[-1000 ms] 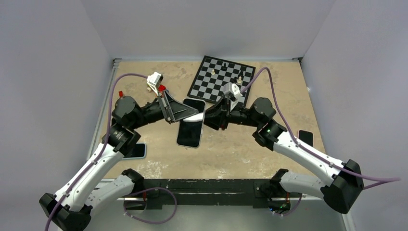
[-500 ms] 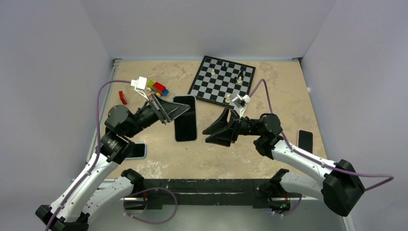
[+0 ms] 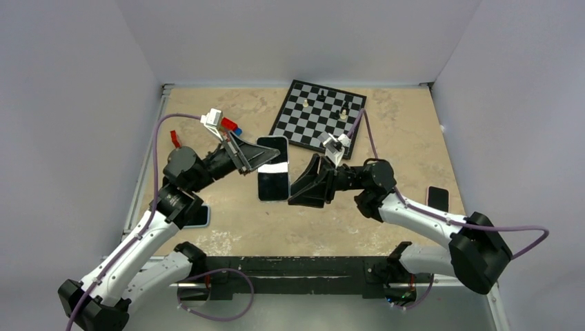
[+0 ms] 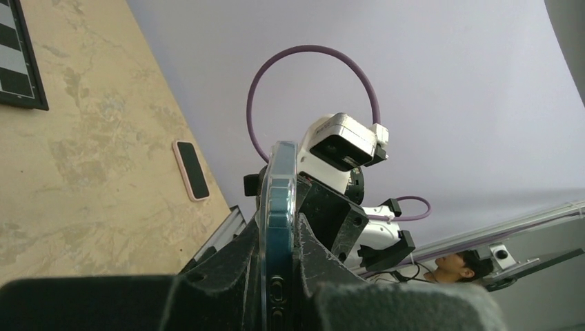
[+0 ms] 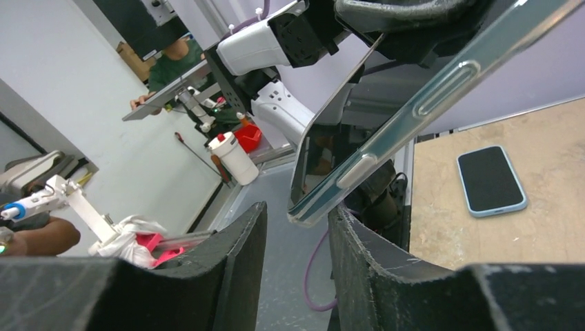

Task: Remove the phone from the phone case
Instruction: Remove the phone case from the phone.

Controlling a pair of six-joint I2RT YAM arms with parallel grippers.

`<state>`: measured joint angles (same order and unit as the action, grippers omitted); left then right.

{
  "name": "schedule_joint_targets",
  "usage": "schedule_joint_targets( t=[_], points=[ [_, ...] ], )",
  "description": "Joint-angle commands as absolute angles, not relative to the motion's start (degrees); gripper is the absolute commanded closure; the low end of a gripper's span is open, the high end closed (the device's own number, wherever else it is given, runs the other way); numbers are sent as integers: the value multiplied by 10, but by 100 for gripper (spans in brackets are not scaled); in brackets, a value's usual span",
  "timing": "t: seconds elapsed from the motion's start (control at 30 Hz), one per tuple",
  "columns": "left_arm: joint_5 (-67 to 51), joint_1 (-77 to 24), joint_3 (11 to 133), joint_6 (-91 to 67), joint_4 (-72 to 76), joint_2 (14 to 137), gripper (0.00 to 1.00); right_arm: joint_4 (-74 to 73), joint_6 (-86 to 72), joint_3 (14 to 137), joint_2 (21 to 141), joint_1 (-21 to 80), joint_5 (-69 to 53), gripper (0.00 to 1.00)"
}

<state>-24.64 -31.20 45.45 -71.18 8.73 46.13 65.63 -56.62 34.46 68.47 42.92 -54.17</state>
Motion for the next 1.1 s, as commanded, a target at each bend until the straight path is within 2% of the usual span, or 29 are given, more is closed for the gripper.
schedule_joint_targets(
  t=[0.0,0.1,0.23,0.37,0.53,0.77,0.83,0.93,1.07],
  points=[
    [-269,-310,460,-747,166,459,100,711,-578,382,693,437,-561,61],
    [-270,-310,460,-749,167,459,100,714,-575,388,701,441,-566,70],
    [-277,-311,462,-757,170,461,100,731,-574,385,711,449,-572,73],
    [-285,-311,461,-772,167,466,100,752,-581,388,729,452,-577,83],
    [-293,-311,449,-808,172,472,100,800,-590,386,745,458,-586,77],
    [-299,-311,435,-832,174,476,100,802,-585,399,757,461,-590,76],
    [-301,-310,433,-838,176,476,100,800,-578,400,758,463,-588,81],
    [-313,-311,433,-870,172,481,100,789,-543,399,750,468,-582,98],
    [-345,-311,441,-912,144,489,100,632,-376,416,704,476,-518,100]
  ],
)
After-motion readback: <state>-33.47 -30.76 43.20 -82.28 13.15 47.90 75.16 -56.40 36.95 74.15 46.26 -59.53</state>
